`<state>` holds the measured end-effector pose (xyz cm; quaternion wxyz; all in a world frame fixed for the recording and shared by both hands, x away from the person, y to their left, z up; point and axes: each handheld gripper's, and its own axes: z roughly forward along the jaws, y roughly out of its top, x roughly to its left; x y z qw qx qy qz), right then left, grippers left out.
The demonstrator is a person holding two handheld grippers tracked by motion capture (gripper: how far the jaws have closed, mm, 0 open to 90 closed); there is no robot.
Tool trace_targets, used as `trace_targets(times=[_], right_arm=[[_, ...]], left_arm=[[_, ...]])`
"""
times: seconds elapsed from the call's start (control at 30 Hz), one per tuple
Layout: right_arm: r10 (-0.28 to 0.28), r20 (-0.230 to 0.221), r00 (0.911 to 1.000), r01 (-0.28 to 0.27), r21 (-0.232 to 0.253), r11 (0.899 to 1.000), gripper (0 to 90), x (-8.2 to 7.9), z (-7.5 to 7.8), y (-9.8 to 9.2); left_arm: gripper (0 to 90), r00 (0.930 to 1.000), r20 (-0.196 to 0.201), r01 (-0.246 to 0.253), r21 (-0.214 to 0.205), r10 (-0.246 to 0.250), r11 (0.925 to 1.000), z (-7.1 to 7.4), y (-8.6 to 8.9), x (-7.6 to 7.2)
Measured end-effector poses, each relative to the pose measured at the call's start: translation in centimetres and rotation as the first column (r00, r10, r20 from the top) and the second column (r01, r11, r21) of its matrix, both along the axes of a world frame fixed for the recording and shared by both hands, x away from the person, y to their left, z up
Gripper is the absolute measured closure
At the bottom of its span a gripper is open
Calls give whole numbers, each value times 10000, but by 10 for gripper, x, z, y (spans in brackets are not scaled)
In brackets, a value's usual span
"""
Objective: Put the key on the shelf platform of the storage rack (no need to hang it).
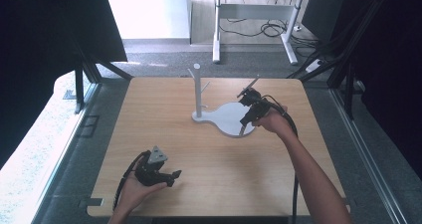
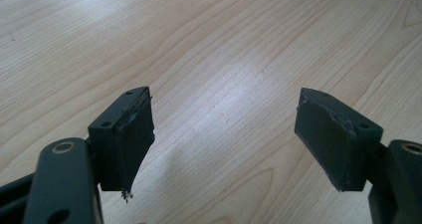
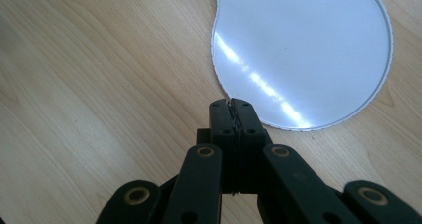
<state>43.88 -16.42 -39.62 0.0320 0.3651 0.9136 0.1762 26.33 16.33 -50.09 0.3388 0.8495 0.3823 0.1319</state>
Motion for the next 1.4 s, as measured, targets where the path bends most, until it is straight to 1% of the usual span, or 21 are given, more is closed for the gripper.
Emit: trace_targets(times=[0.17, 0.27, 0.57, 0.83, 0.9, 0.97, 1.1, 1.23, 1.4], right_arm=[[-97, 17, 10000, 96, 75, 9999, 898, 7, -1, 1], [-173, -50, 9998, 174, 120, 9998, 898, 11, -2, 0], [-396, -196, 9990, 397, 69, 9992, 898, 21, -7, -1], [-422, -145, 9990, 424, 139, 9990, 898, 29, -7, 2], [-447, -119, 9989, 449, 138, 9989, 898, 31, -7, 2], [-551, -156, 9984, 554, 154, 9983, 898, 33, -7, 4], [-496, -149, 9987, 499, 199, 9986, 898, 37, -9, 6], [-516, -184, 9985, 518, 140, 9986, 898, 42, -13, 9], [-496, -193, 9986, 499, 199, 9986, 898, 46, -14, 12]], left_arm=[[236, 10000, 2, -70, -79, 70, 9999, 0, 1, 0], [236, 10000, 5, -75, -85, 75, 9999, 0, 1, 0], [236, 10000, -5, -36, -52, 36, 10000, -1, 1, 0], [236, 10000, -19, -88, -68, 88, 9999, 0, 1, 0], [236, 10000, 2, 4, 22, -4, 10000, 0, 2, 1], [236, 10000, 4, -28, -14, 28, 10000, 0, 2, 1], [236, 10000, 2, -23, 0, 23, 10000, -1, 2, 1], [236, 10000, -12, 29, 32, -29, 10000, 0, 3, 1], [235, 10000, -25, 12, 61, -12, 10000, -1, 3, 1]])
